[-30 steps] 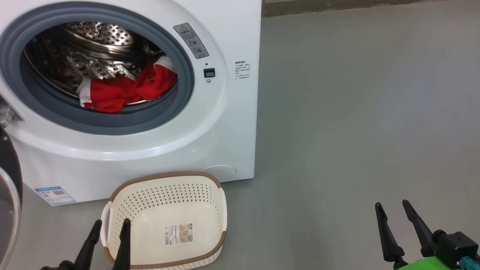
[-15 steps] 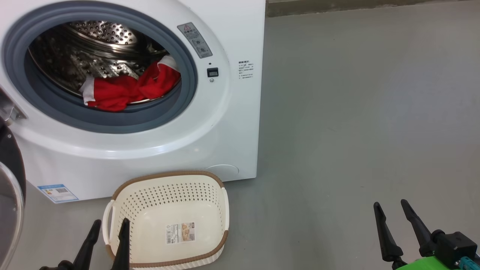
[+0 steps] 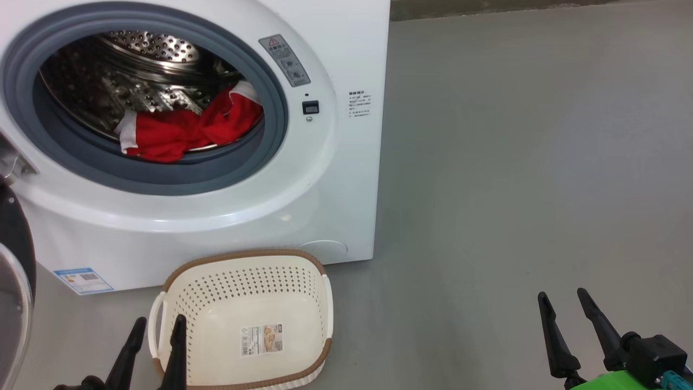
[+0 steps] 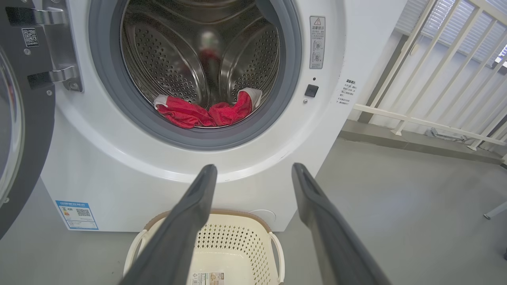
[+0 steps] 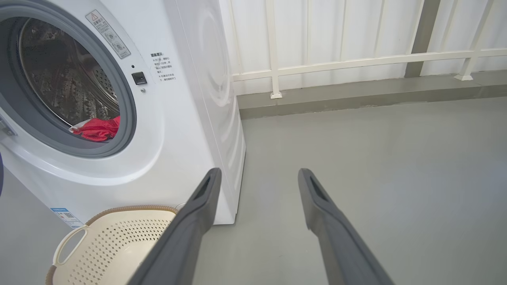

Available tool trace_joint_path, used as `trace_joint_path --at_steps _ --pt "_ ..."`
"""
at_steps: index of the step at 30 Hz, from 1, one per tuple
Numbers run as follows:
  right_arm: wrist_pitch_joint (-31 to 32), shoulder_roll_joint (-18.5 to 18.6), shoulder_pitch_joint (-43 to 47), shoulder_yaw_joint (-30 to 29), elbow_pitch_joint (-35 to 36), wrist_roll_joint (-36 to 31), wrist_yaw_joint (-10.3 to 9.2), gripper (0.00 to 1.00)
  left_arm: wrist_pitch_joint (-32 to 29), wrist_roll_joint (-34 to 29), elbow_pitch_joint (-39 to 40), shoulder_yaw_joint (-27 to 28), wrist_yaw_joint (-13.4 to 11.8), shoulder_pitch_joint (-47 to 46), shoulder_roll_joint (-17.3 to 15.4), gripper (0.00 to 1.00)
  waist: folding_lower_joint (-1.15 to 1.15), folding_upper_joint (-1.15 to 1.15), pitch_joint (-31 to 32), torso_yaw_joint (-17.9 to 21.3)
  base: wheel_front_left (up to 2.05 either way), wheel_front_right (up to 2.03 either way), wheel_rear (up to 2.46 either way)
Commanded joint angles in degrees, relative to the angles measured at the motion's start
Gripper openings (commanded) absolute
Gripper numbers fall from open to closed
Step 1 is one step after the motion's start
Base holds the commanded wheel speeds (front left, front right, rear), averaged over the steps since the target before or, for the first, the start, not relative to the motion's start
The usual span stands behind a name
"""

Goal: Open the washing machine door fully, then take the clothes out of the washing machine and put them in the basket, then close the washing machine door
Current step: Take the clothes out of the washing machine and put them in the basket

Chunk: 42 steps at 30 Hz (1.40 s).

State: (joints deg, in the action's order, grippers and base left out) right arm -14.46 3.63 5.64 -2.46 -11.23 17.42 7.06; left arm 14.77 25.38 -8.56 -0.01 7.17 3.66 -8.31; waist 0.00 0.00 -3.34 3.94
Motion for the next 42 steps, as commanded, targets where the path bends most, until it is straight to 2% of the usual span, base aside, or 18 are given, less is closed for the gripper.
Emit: trace_joint_path --at_steps 1,25,42 --pt "-0.5 0.7 -1.8 1.5 1.4 -0.4 0.43 1.00 0.2 0.1 1.2 1.7 0.3 -2.1 -1.2 1.00 0.00 0.00 -0.1 0.0 0.85 -0.85 0.00" --pt "-0.5 0.4 -2.2 1.7 1.4 -0.4 0.43 1.00 0.2 -1.0 1.3 2.8 0.3 -2.6 -0.6 1.00 0.00 0.00 -0.6 0.0 0.78 -0.78 0.00" --pt "-0.5 0.5 -2.7 2.2 1.4 -0.3 0.43 1.00 0.2 -3.3 -2.0 2.5 0.3 -4.1 -0.4 1.00 0.00 0.00 -2.0 0.1 0.06 -0.06 0.00"
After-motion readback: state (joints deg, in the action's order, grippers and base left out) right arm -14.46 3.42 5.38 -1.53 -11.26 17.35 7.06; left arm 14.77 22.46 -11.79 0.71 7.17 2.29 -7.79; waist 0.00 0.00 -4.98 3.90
